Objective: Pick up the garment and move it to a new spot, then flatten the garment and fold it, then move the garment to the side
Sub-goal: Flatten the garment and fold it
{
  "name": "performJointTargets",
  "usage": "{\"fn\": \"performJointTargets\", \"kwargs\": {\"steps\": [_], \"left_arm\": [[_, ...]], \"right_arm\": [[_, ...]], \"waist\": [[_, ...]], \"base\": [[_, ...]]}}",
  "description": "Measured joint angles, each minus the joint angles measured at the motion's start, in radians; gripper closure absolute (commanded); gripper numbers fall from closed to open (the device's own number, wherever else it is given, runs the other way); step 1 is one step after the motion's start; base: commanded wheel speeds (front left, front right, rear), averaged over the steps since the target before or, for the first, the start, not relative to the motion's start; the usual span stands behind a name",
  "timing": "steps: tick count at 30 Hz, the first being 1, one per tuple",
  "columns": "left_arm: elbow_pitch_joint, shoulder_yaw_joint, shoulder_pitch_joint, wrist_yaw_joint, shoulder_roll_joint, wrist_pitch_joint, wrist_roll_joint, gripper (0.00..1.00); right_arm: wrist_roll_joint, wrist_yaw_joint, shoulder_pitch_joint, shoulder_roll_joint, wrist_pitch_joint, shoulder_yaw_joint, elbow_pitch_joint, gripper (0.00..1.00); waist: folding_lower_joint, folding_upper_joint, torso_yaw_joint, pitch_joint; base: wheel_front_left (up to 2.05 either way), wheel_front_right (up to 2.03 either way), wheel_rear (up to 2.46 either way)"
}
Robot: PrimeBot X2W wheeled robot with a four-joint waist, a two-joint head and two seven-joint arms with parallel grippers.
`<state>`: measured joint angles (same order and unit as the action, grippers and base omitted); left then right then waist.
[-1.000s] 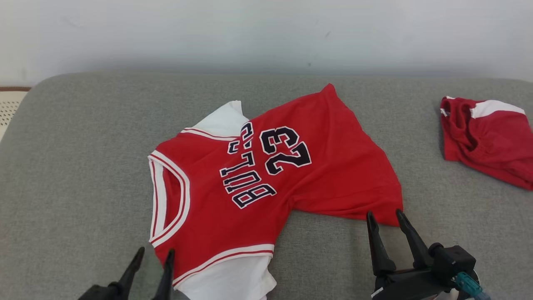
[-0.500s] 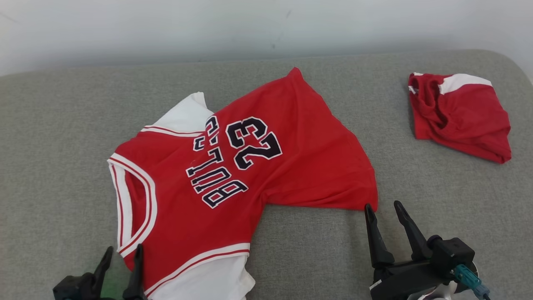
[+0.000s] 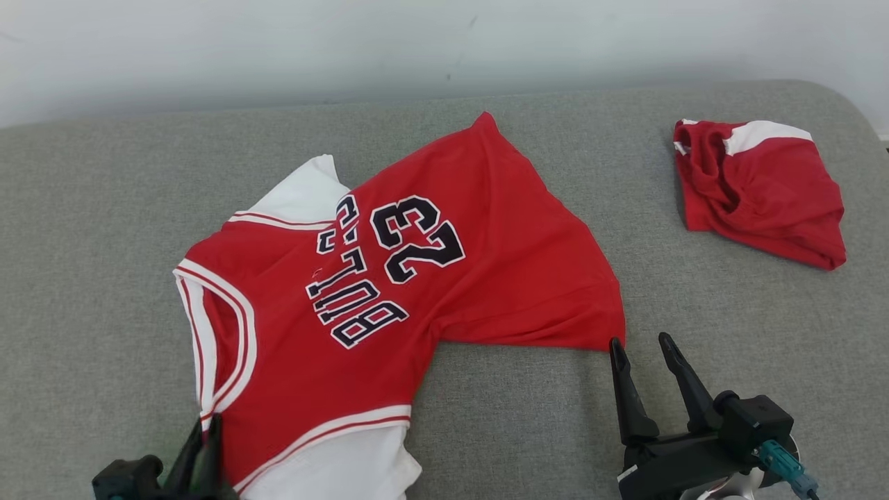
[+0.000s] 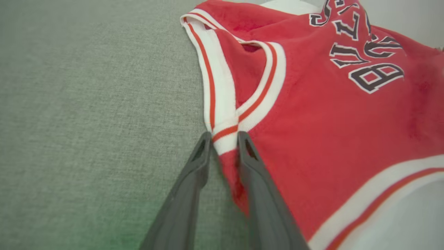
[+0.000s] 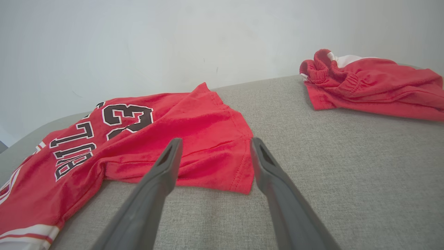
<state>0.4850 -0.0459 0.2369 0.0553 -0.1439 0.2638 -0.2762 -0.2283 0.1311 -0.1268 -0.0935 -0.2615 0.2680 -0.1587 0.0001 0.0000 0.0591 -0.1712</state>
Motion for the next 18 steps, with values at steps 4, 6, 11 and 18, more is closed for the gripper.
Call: {"fn": "performJointTargets", "kwargs": {"steps": [4,6,11,18], "left_arm": [[-0.030,0.025,0.010,0.000,-0.015,0.000,0.014,1.00],[-0.052,0.041,0.012,-0.006,-0.025,0.000,0.022,1.00],[-0.095,0.085,0.010,-0.016,-0.062,0.000,0.024,1.00],[-0.107,0.104,-0.031,-0.030,-0.073,0.000,0.022,1.00]], "right_arm": [[0.001,0.000,0.003,0.001,0.000,-0.004,0.001,0.00],[0.002,0.000,0.004,0.002,0.000,-0.004,0.001,0.00],[0.001,0.000,0.007,0.004,0.000,-0.004,-0.003,0.00],[-0.001,0.000,0.011,0.007,0.000,-0.012,-0.014,0.00]], "waist": [[0.0000,0.0000,-0.008,0.006],[0.0000,0.0001,-0.011,0.010],[0.0000,0.0000,-0.015,0.021],[0.0000,0.0000,-0.014,0.029]], "base": [[0.00,0.00,0.00],[0.00,0.00,0.00],[0.00,0.00,0.00],[0.00,0.00,0.00]]}}
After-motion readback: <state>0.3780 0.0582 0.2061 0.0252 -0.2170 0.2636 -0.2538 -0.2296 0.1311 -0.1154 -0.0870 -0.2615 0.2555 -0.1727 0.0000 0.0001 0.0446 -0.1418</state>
